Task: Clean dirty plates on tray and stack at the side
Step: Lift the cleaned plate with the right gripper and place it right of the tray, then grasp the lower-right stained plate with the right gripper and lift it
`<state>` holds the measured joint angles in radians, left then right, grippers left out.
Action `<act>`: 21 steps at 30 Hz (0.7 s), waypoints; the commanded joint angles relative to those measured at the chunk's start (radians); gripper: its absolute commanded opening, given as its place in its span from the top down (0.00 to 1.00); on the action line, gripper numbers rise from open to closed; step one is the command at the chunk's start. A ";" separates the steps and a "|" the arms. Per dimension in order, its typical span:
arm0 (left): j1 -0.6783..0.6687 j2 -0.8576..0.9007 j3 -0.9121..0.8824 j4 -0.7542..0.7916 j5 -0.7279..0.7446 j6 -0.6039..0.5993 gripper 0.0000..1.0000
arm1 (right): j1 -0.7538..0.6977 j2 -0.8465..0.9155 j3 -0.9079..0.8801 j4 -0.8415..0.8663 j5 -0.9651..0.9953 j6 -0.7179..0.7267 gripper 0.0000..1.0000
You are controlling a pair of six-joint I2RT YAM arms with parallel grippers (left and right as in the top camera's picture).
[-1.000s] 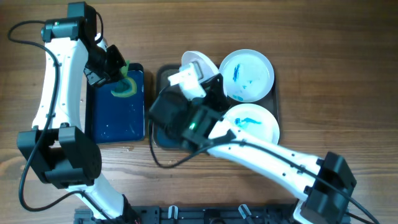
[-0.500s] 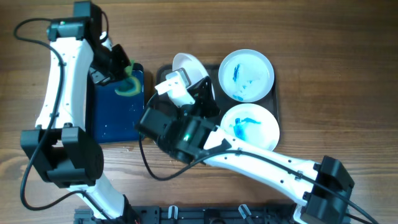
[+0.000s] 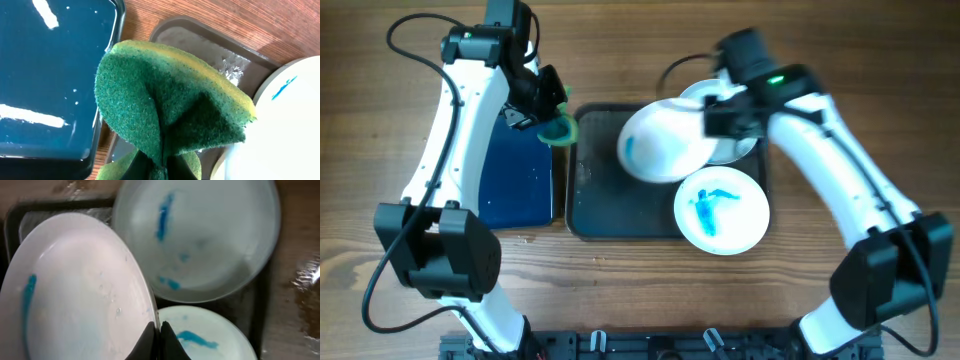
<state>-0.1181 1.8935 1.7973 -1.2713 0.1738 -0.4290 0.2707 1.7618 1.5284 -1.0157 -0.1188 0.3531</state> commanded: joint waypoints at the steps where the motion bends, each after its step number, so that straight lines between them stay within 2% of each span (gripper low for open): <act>1: -0.031 0.000 0.013 0.008 0.008 -0.024 0.96 | -0.206 -0.051 0.016 -0.034 -0.061 -0.038 0.96; 7: -0.050 0.017 0.013 0.016 0.008 -0.024 0.96 | -0.515 -0.051 -0.014 -0.045 0.138 -0.024 0.96; 10: -0.050 0.018 0.013 0.038 0.009 -0.025 0.96 | -0.589 -0.051 -0.089 0.021 0.202 -0.003 0.96; 14: -0.050 0.018 0.013 0.050 0.009 -0.024 0.96 | -0.604 -0.051 -0.222 0.100 0.212 0.003 0.96; 18: -0.050 0.018 0.013 0.051 0.009 -0.024 0.96 | -0.605 -0.051 -0.374 0.185 0.288 0.077 0.96; 21: -0.050 0.018 0.013 0.053 0.009 -0.024 0.96 | -0.606 -0.051 -0.401 0.205 0.288 0.095 0.96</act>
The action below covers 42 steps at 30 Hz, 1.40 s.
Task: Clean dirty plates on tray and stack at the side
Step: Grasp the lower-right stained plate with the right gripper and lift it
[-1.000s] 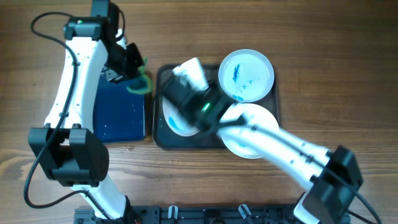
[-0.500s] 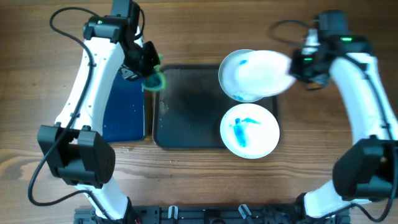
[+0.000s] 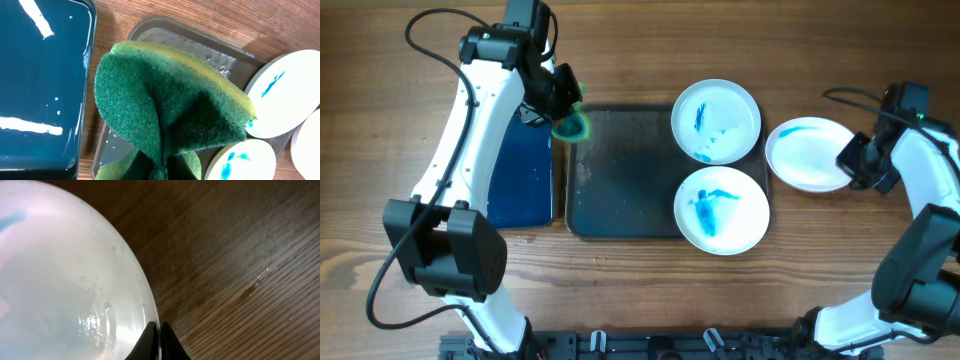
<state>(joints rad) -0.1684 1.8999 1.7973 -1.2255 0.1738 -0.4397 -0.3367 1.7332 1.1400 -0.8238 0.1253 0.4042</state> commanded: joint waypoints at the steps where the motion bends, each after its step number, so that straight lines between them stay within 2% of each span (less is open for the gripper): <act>1: 0.000 0.011 0.013 0.007 0.009 -0.014 0.96 | 0.001 -0.023 -0.010 0.023 0.044 0.041 0.89; 2: 0.000 0.011 0.013 0.007 0.009 -0.014 0.96 | 0.001 -0.023 -0.003 0.024 0.044 0.040 0.85; 5: 0.000 0.011 0.013 0.007 0.009 -0.014 0.96 | 0.002 -0.023 0.043 0.016 0.014 0.009 0.59; 8: 0.000 0.011 0.013 0.007 0.009 -0.014 0.96 | 0.002 -0.023 0.154 -0.019 -0.157 -0.113 0.53; 10: 0.000 0.011 0.013 0.008 0.009 -0.014 0.96 | 0.016 -0.023 0.227 -0.025 -0.373 -0.225 0.46; 12: 0.000 0.011 0.013 0.008 0.009 -0.014 0.96 | 0.052 -0.023 0.249 -0.002 -0.480 -0.248 0.43; 15: 0.000 0.011 0.013 0.008 0.009 -0.014 0.96 | 0.155 -0.011 0.248 0.024 -0.480 -0.251 0.42; 19: 0.000 0.011 0.013 0.008 0.009 -0.014 0.96 | 0.315 0.032 0.248 0.023 -0.328 -0.238 0.42; 22: 0.000 0.011 0.013 0.006 0.009 -0.014 0.96 | 0.385 0.075 0.247 -0.018 -0.259 -0.211 0.44; 29: 0.000 0.012 0.013 0.006 0.009 -0.017 0.96 | 0.405 0.115 0.176 -0.185 -0.252 -0.230 0.57; 34: -0.005 0.011 0.013 0.005 0.009 -0.017 0.96 | 0.405 0.115 0.107 -0.297 -0.248 -0.248 0.58; 42: -0.013 0.011 0.013 0.000 0.008 -0.010 0.96 | 0.405 0.115 -0.013 -0.286 -0.230 -0.229 0.64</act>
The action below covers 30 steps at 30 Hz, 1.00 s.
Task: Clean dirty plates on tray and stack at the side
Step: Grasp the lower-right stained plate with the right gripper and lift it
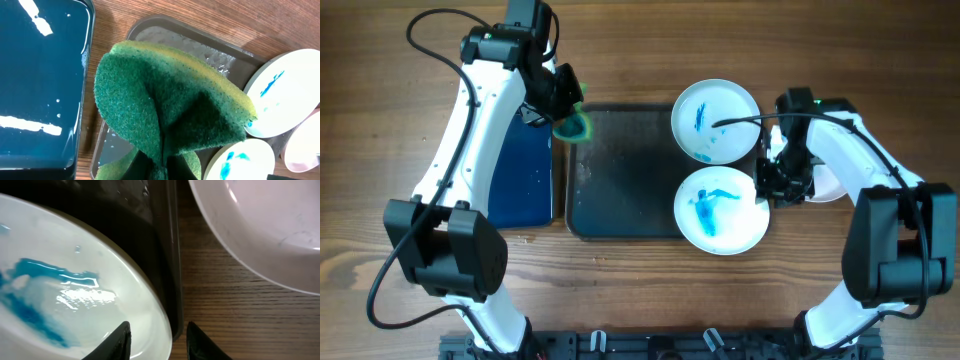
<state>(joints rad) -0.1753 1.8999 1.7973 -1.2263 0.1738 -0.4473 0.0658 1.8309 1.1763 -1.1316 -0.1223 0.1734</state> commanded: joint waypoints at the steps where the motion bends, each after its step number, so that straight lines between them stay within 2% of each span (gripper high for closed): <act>1: -0.006 0.011 0.013 0.000 0.008 -0.002 0.96 | 0.003 0.017 -0.064 0.029 0.018 0.013 0.65; 3: -0.006 0.011 0.013 0.001 0.008 -0.002 0.96 | 0.003 0.017 -0.085 0.035 0.009 0.013 0.73; 4: -0.006 0.011 0.013 0.002 0.008 -0.002 0.96 | 0.003 0.017 -0.085 0.035 0.010 0.013 0.81; 11: -0.006 0.011 0.013 0.004 0.008 -0.002 0.96 | 0.003 0.016 -0.084 0.034 0.010 0.013 0.95; 18: -0.006 0.011 0.013 0.003 0.008 -0.002 0.96 | 0.018 -0.053 -0.067 -0.015 -0.043 0.005 0.96; 24: -0.006 0.011 0.013 0.003 0.009 -0.002 0.96 | 0.166 -0.216 -0.008 -0.005 -0.171 0.015 0.96; 30: -0.006 0.011 0.013 -0.013 0.008 -0.002 0.96 | 0.409 -0.215 0.004 0.223 -0.074 0.239 0.96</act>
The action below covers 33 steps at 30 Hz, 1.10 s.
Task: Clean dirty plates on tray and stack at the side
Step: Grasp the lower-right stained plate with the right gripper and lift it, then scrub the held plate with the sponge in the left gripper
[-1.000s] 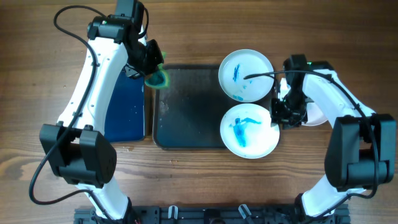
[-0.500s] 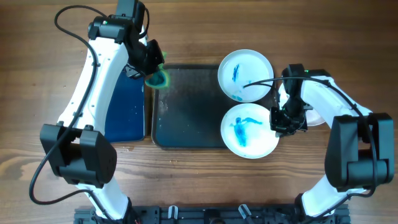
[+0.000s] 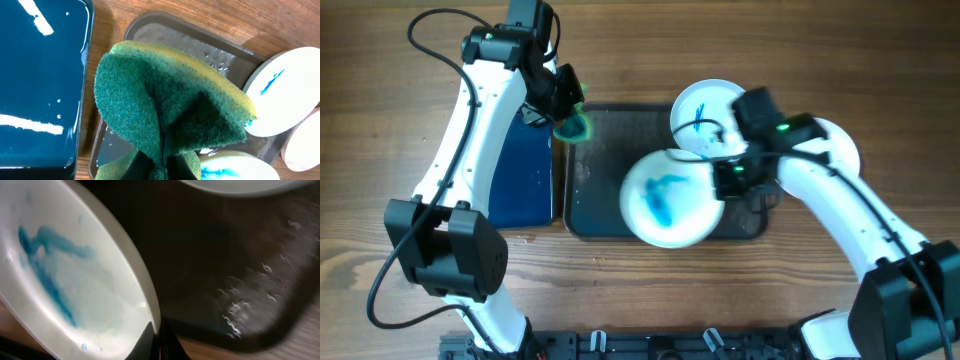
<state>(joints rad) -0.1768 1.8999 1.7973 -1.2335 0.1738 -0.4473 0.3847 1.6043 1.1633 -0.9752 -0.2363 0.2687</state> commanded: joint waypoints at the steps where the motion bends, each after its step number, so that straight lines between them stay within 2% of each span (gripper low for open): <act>1: -0.005 0.011 0.013 -0.008 0.008 -0.002 0.96 | 0.126 0.027 0.017 0.114 0.093 0.192 0.96; 5: -0.005 0.011 0.013 -0.011 0.008 -0.002 0.96 | 0.210 0.122 0.017 0.263 0.210 0.339 0.96; 7: -0.005 0.011 0.013 -0.016 0.008 -0.002 0.96 | 0.213 0.174 0.021 0.297 0.196 0.344 0.96; 14: -0.005 0.012 -0.025 -0.015 0.009 -0.014 0.96 | 0.212 0.352 0.218 0.208 0.163 0.344 0.96; 18: -0.018 0.012 -0.122 -0.003 0.009 -0.032 0.96 | 0.183 0.399 0.220 0.219 0.093 0.361 0.96; 23: -0.082 0.012 -0.278 0.127 0.020 -0.037 0.96 | 0.139 0.401 0.220 0.237 0.006 0.333 0.96; 28: -0.163 0.012 -0.462 0.310 0.012 -0.087 0.96 | 0.141 0.401 0.219 0.236 0.006 0.331 0.96; 33: -0.207 0.012 -0.615 0.463 0.013 -0.089 0.96 | 0.142 0.401 0.219 0.242 -0.008 0.309 0.96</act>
<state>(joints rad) -0.3630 1.9057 1.2545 -0.8280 0.1814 -0.5152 0.5217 1.9949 1.3697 -0.7395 -0.2153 0.6003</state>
